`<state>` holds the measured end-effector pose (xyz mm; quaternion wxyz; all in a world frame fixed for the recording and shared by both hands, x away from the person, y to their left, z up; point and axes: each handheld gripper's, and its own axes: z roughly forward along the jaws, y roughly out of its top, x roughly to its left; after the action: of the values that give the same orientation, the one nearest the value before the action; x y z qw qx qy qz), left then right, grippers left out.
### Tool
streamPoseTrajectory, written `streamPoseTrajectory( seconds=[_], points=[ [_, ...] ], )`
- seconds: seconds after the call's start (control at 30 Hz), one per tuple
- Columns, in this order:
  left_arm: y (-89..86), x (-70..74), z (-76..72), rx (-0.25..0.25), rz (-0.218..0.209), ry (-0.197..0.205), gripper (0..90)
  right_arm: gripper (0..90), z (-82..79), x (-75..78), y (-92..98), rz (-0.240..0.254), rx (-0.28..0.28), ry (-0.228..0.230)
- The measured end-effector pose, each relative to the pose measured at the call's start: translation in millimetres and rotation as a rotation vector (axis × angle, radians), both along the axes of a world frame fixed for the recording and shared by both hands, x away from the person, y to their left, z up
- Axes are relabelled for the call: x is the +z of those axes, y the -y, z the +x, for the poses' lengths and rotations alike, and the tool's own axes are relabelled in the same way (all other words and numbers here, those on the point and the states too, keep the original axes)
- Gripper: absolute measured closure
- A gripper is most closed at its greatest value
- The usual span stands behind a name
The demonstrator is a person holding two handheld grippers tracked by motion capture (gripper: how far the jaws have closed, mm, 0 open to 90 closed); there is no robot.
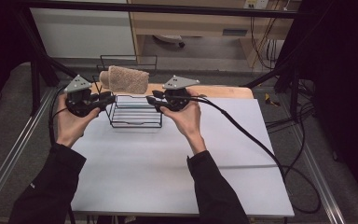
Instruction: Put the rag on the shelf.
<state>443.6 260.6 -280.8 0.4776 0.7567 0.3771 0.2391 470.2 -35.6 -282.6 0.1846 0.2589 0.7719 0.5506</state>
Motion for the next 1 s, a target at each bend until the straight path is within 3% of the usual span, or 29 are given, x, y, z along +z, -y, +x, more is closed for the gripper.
streamPoseTrajectory(
  seconds=[0.2,0.57,0.8,1.0],
  points=[
    [-1.2,-34.3,-15.1,-0.03,0.023,-0.065,49.6,39.9,-11.9,-19.9,26.0,0.001,-0.038,-0.06],
    [-14.0,-89.2,-38.1,-0.042,0.027,-0.155,24.2,14.4,-33.1,-58.0,90.0,-0.015,-0.097,-0.124],
    [-26.9,-114.2,-56.0,-0.027,0.04,-0.161,9.2,7.8,-52.6,-88.1,136.7,-0.004,-0.143,-0.158],
    [-32.0,-129.2,-68.5,-0.047,0.039,-0.177,7.2,5.7,-73.6,-117.6,175.9,0.011,-0.182,-0.184]
  ],
)
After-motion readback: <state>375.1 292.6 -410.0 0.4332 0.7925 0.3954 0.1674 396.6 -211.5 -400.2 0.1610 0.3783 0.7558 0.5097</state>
